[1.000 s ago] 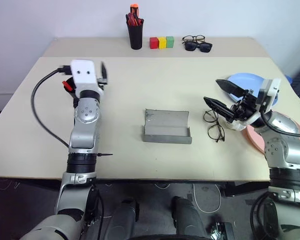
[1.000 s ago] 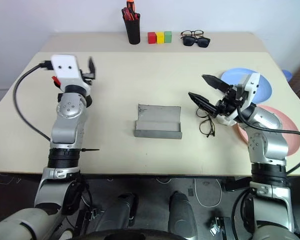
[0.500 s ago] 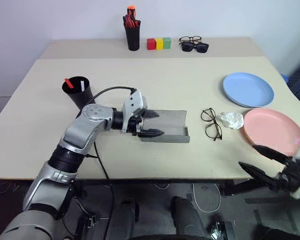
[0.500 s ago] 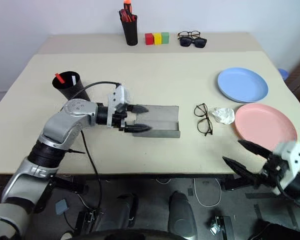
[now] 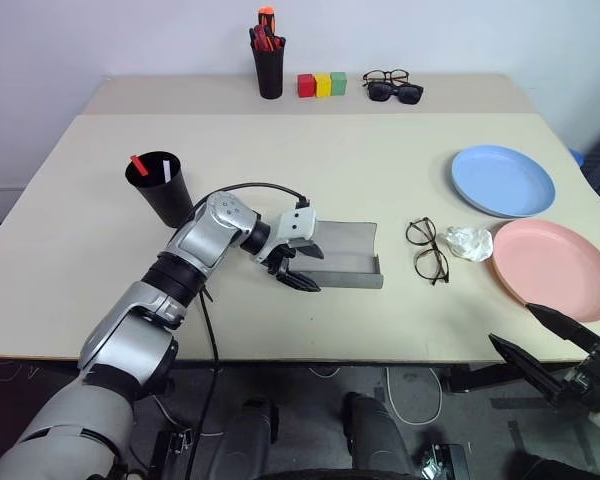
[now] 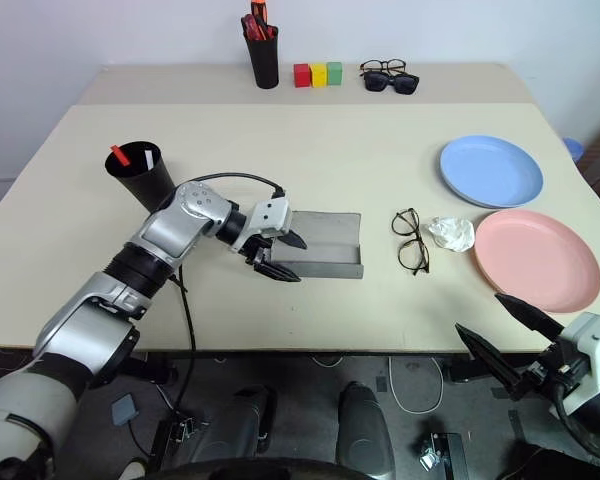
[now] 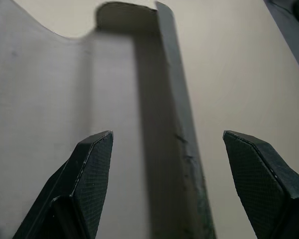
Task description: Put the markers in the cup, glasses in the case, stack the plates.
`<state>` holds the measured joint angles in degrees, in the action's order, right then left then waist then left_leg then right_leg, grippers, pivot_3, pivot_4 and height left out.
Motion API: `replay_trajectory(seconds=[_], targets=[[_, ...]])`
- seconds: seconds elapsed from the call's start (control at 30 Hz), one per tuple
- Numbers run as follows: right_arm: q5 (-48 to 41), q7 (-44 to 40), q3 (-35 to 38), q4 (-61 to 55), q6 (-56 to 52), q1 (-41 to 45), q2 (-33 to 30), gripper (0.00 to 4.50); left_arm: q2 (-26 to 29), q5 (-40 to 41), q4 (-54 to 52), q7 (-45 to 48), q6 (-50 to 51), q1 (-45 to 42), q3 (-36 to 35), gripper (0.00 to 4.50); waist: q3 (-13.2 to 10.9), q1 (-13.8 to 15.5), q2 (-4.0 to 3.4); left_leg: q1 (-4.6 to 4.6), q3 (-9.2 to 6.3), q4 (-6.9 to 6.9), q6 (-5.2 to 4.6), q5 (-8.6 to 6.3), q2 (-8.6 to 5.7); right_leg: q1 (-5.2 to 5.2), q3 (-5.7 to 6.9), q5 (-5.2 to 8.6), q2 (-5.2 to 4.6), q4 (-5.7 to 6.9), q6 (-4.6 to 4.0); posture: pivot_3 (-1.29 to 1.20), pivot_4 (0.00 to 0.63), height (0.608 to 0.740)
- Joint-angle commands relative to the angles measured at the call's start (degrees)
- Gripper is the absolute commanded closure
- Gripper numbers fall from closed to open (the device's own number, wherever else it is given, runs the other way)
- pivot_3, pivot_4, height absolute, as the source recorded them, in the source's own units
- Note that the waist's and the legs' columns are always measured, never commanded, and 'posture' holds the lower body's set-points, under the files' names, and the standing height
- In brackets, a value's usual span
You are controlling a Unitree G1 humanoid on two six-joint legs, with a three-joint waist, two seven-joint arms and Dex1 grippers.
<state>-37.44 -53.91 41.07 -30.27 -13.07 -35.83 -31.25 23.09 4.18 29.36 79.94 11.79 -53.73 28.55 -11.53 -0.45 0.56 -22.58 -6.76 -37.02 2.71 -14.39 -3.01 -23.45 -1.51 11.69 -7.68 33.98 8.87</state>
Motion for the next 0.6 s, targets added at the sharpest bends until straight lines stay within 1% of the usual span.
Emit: replay_trajectory(seconds=[0.03, 0.07, 0.1, 0.13, 0.17, 0.2, 0.4, 0.6], targets=[[-1.39, 0.71, 2.05, -2.26, 1.54, -1.22, 0.80, 0.53, -0.13, -2.42, -0.03, 0.91, -0.42, -1.48, 0.49, 1.43, 0.00, -0.02, 0.00, 0.00, 0.00, -0.01, 0.00, 0.00, 0.00, 0.01, 0.00, 0.13, 0.00, 0.00, 0.20, 0.00, 0.150, 0.740], [-1.48, 0.87, 2.10, -2.38, 1.65, -1.36, 0.90, 0.53, 0.03, -2.79, -0.13, 1.54, -0.35, -1.34, 0.51, 1.74, 0.00, -0.04, 0.00, 0.02, 0.00, -0.03, 0.00, 0.00, 0.00, 0.02, 0.00, 0.13, 0.00, 0.00, 0.20, 0.00, 0.150, 0.740], [-1.61, 1.04, 2.13, -2.48, 1.73, -1.47, 0.99, 0.53, 0.18, -2.99, -0.37, 2.07, -0.15, -1.20, 0.42, 2.24, 0.00, -0.14, 0.00, 0.04, 0.00, -0.03, 0.00, 0.00, 0.00, 0.04, 0.00, 0.14, -0.01, 0.01, 0.20, 0.00, 0.150, 0.740], [-1.68, 1.20, 2.08, -2.54, 1.83, -1.57, 1.05, 0.53, 0.29, -3.21, -0.70, 2.42, 0.52, -1.13, 0.28, 2.61, 0.00, -0.18, 0.00, 0.05, 0.00, -0.03, 0.00, 0.00, 0.00, 0.04, 0.00, 0.14, -0.01, 0.00, 0.19, 0.00, 0.150, 0.740], [-1.72, 1.32, 2.02, -2.56, 1.92, -1.64, 1.07, 0.53, 0.41, -3.33, -1.13, 2.78, 1.04, -1.04, 0.14, 3.21, 0.00, -0.19, 0.00, 0.06, 0.00, -0.02, 0.00, 0.00, 0.01, 0.04, 0.00, 0.14, 0.00, 0.01, 0.19, 0.00, 0.150, 0.740], [-1.77, 1.41, 1.96, -2.53, 1.99, -1.70, 1.05, 0.53, 0.74, -3.43, -1.86, 3.38, 1.47, -0.84, 0.14, 3.61, 0.00, -0.17, -0.01, 0.06, 0.00, -0.01, 0.00, 0.00, 0.02, 0.03, 0.00, 0.14, 0.00, 0.01, 0.19, 0.00, 0.150, 0.740], [-1.77, 1.59, 1.43, -1.02, 2.08, -0.35, -0.05, 0.53, 1.71, -3.19, -6.59, 5.38, 5.12, 0.83, -0.03, 3.61, 0.00, -0.11, -0.01, 0.05, 0.00, -0.02, 0.00, 0.00, 0.01, 0.04, 0.00, 0.13, 0.00, 0.02, 0.19, 0.00, 0.150, 0.740], [-1.41, 1.22, 0.83, 1.03, 1.77, 2.21, -1.77, 0.53, 2.72, -1.45, -15.48, 6.52, 17.67, 2.30, -0.06, 3.61, 0.00, -0.12, 0.00, 0.05, -0.01, -0.02, 0.00, 0.00, 0.01, 0.04, 0.00, 0.13, 0.00, 0.03, 0.19, 0.00, 0.150, 0.740]])
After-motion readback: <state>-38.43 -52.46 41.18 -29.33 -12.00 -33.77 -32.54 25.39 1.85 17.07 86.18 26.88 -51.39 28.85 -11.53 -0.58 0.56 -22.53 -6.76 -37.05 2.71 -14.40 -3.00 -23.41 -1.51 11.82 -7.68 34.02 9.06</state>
